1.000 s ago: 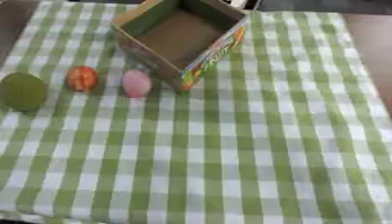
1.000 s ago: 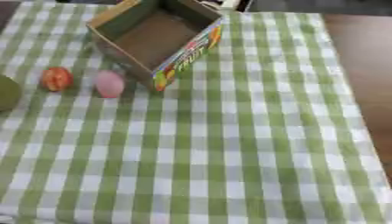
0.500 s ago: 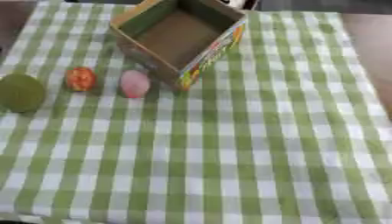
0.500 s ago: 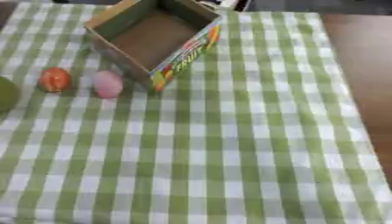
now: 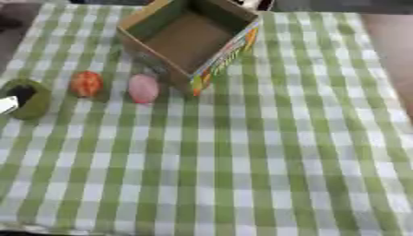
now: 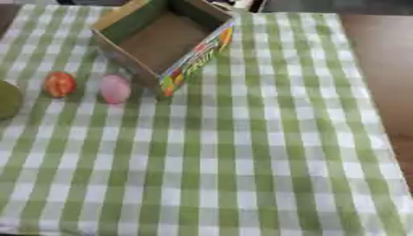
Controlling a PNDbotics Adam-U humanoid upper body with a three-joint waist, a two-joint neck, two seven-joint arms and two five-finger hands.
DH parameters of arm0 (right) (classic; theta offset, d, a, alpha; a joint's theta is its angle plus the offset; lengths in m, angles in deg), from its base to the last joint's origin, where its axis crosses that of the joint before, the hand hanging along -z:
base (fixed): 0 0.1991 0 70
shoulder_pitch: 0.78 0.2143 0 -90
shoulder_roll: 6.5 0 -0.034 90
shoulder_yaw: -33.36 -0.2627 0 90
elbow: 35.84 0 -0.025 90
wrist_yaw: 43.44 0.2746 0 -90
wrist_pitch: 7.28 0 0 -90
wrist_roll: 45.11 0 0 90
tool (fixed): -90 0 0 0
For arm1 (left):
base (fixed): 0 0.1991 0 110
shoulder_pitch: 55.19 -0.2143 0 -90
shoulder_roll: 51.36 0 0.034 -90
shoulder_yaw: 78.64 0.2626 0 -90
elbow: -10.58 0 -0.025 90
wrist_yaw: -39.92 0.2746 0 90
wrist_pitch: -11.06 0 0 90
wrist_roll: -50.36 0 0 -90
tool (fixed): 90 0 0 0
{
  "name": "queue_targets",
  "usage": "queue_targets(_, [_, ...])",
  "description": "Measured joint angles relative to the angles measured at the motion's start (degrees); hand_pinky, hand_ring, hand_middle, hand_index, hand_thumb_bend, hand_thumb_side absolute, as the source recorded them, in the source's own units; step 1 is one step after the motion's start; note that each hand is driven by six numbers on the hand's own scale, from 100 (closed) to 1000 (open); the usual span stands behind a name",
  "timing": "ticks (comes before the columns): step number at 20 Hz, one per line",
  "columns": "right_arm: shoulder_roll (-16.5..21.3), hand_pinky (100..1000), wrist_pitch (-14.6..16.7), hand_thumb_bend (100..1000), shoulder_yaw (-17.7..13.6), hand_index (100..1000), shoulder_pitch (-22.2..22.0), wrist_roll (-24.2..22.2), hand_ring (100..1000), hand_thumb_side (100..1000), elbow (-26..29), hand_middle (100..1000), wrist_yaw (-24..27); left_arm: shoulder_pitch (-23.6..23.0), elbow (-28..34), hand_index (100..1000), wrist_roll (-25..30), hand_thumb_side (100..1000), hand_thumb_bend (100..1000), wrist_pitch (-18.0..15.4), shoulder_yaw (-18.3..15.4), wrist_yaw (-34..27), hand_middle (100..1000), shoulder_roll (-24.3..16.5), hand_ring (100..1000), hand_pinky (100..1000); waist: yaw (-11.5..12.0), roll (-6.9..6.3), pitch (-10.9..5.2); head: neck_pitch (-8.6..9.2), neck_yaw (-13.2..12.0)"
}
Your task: Pick up objects on the table and place them in the box.
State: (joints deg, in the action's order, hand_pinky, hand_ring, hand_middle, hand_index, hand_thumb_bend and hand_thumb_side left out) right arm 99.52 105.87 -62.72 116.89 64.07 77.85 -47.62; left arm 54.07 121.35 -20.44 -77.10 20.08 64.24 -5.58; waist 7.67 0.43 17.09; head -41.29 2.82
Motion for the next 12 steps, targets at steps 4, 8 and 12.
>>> queue_targets(4, [0.0, 759, 0.0, 100, 0.1, 839, 0.0, 0.0, 769, 526, 0.0, 565, 0.1, 0.0, -1.9, 940, 2.9, 545, 542, 1.3, 0.7, 0.2, 856, 0.0, 873, 975, 0.0, 0.01, -0.03, 0.0, -0.3])
queue_targets(8, [0.0, 759, 0.0, 100, 0.1, 839, -0.1, 0.0, 770, 526, 0.0, 565, 0.1, 0.0, -3.5, 935, 4.2, 363, 635, 2.3, 0.7, 0.6, 851, 0.0, 880, 970, 0.1, 0.01, -0.1, 0.0, -0.4])
queue_targets(12, [0.0, 759, 0.0, 100, 0.1, 839, -0.2, 0.0, 770, 526, 0.0, 565, 0.2, 1.0, -7.4, 934, 6.1, 254, 573, 4.2, 0.6, 0.9, 848, 0.2, 870, 953, 0.1, 0.03, -0.16, 0.0, -0.7])
